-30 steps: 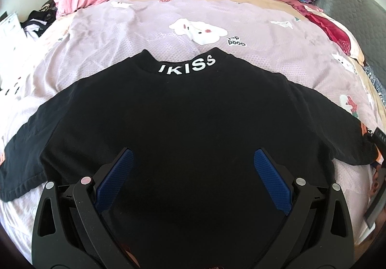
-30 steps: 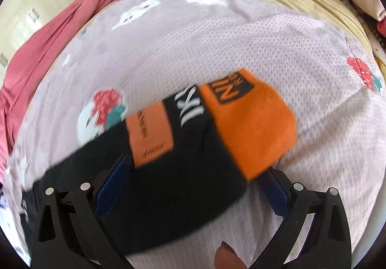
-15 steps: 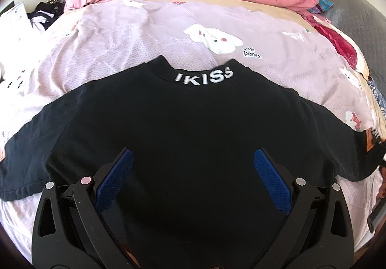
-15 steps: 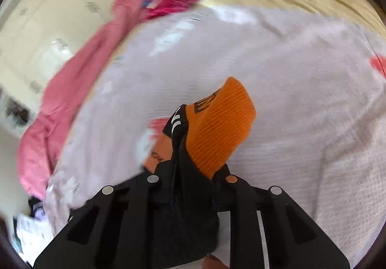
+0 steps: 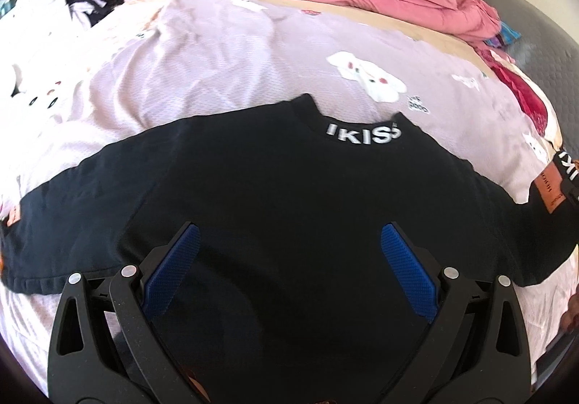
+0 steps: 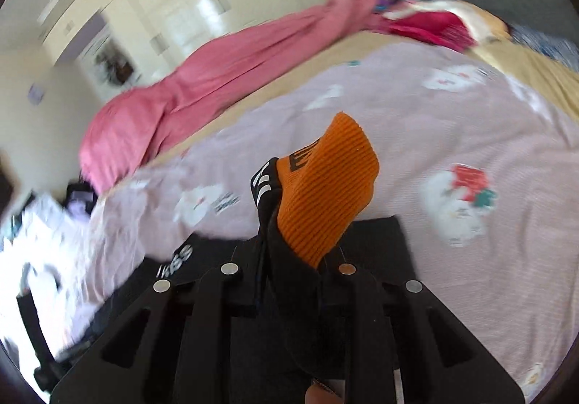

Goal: Fold small clothes

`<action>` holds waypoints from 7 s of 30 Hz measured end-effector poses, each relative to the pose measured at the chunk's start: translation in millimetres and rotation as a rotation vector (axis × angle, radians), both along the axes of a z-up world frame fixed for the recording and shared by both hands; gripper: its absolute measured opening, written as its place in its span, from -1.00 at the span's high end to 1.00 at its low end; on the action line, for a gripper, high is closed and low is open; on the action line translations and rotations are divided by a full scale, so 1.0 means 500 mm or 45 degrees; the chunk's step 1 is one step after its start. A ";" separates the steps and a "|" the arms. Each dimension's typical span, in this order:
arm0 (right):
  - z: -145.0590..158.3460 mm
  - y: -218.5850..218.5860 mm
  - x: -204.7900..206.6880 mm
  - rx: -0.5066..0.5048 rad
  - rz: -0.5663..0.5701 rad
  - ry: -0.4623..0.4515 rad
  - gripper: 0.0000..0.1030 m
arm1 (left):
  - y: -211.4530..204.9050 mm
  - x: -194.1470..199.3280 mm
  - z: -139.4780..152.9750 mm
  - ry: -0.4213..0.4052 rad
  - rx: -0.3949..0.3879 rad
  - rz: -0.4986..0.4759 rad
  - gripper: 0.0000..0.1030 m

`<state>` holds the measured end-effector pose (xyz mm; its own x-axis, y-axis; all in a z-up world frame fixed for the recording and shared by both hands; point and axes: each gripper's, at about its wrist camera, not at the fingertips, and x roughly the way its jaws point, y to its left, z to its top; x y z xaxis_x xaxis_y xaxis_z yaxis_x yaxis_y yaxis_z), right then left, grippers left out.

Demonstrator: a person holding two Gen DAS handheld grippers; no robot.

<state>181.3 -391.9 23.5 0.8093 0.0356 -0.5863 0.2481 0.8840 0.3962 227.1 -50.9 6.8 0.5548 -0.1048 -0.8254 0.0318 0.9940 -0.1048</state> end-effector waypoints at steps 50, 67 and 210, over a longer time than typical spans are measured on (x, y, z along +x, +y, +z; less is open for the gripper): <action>0.028 0.094 0.001 -0.160 0.179 0.004 -0.22 | -0.066 0.013 -0.110 0.236 -0.435 -0.157 0.72; 0.005 0.025 0.012 -0.124 0.062 0.096 -0.22 | 0.039 0.023 0.036 -0.075 -0.270 -0.161 0.83; -0.019 0.557 -0.077 -0.417 0.925 0.015 -0.82 | 0.388 -0.193 0.024 -0.103 -0.123 0.252 -0.82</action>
